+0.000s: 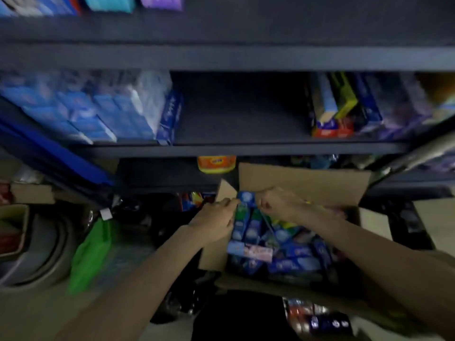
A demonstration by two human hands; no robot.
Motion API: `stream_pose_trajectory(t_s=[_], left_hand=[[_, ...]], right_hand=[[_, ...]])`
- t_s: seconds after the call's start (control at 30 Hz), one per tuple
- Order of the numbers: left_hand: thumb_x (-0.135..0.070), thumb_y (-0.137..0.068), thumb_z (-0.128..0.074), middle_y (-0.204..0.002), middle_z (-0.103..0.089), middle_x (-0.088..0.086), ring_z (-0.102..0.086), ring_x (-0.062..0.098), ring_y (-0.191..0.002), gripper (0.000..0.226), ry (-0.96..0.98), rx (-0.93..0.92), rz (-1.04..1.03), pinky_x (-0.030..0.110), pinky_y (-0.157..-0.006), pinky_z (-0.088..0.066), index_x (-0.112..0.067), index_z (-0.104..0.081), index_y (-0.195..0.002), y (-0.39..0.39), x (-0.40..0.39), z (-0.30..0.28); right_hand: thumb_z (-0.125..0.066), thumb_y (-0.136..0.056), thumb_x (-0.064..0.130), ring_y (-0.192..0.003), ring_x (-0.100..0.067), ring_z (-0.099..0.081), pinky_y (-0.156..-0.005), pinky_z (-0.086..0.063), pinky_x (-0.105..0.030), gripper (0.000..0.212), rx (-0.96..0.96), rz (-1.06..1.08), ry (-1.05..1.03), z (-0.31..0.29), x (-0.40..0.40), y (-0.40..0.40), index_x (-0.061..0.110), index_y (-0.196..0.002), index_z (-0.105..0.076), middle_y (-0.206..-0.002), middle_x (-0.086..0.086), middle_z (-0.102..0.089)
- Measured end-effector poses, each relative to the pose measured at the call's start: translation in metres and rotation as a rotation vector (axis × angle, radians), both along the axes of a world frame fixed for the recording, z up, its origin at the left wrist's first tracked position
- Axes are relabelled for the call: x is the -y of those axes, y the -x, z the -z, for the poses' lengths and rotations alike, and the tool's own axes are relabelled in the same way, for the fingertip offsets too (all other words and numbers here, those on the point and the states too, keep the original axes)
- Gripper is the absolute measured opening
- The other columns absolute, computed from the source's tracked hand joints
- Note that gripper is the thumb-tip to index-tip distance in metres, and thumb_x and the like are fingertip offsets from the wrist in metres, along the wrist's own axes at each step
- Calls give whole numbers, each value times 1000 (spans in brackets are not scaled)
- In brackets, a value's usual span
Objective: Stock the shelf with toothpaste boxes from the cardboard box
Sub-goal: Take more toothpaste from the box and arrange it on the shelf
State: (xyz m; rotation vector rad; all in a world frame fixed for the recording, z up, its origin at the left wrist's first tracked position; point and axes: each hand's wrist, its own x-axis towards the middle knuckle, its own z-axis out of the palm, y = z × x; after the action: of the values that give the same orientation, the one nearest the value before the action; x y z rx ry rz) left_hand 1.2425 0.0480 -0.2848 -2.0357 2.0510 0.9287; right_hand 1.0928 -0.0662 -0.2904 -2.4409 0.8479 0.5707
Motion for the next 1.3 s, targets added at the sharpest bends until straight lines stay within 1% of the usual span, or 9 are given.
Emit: stream_pose_trajectory(t_s=[0.1,0.27,0.47,0.53,0.7,0.9,1.07,1.2,1.3], left_hand=[[-14,-95,-41,-138,-41,9,-51,28,-115,52,-184,-39,-6,35,-86,-43,-13,-22,-143,18,-8,41],[-17,-96,-41,-133,-45,10,-52,29,-112,45,-263,6,-80,33,-85,-43,-12,-30,-139,23,-21,90],[-15,-93,-46,-137,-43,7,-52,26,-114,48,-261,-23,-192,43,-91,-46,-13,-30,-138,4,-28,109],[-14,-92,-48,-141,-39,6,-48,24,-120,53,-227,-72,-194,41,-95,-44,-16,-28,-141,-4,-26,93],[-35,-84,-65,-150,-27,1,-28,23,-134,77,-216,-136,-46,29,-104,-30,-23,-21,-146,-27,-17,28],[-27,-70,-78,-105,-65,7,-59,24,-99,42,218,-142,-212,23,-71,-34,-9,-59,-103,-81,-20,-89],[-32,-61,-78,-97,-61,4,-46,20,-96,53,732,287,-199,28,-80,-41,-13,-60,-107,-155,-41,-179],[-27,-42,-86,-88,-60,5,-38,19,-86,65,1008,564,-215,32,-73,-47,-12,-61,-100,-205,-58,-231],[-18,-45,-84,-90,-60,11,-37,24,-87,70,1129,661,-334,38,-74,-46,-10,-52,-107,-235,-63,-258]], right_hand=[[-49,-91,11,-102,-32,-59,-81,-45,-35,21,-145,-53,-130,80,-25,24,5,-102,-65,-109,-16,-64],[-52,-94,28,-127,-36,-39,-105,-36,-45,49,-489,-202,-118,182,-62,37,6,-135,-38,-137,-18,-42],[-61,-88,13,-122,-34,-48,-95,-44,-42,69,-449,-14,-152,193,-68,27,3,-142,-21,-136,-18,-44],[-69,-83,17,-122,-33,-48,-91,-43,-37,75,-339,28,-274,163,-55,20,3,-142,-23,-135,-18,-44],[-74,-75,12,-92,-19,-50,-70,-40,-30,44,-13,-22,-326,46,-15,-13,9,-111,-49,-103,-5,-52],[-84,-64,17,-73,-6,-49,-66,-43,-26,46,416,-85,-253,-128,0,-86,30,-87,-47,-82,8,-55],[-76,-76,15,-78,-13,-51,-73,-45,-34,27,584,-201,-117,-234,-15,-159,25,-82,-51,-82,8,-53],[-73,-79,23,-102,-18,-56,-78,-37,-16,54,539,-352,124,-295,-27,-218,6,-125,-51,-112,-5,-58],[-71,-81,33,-111,-24,-53,-85,-38,-26,42,580,-388,304,-333,-34,-260,8,-112,-60,-117,-10,-59]])
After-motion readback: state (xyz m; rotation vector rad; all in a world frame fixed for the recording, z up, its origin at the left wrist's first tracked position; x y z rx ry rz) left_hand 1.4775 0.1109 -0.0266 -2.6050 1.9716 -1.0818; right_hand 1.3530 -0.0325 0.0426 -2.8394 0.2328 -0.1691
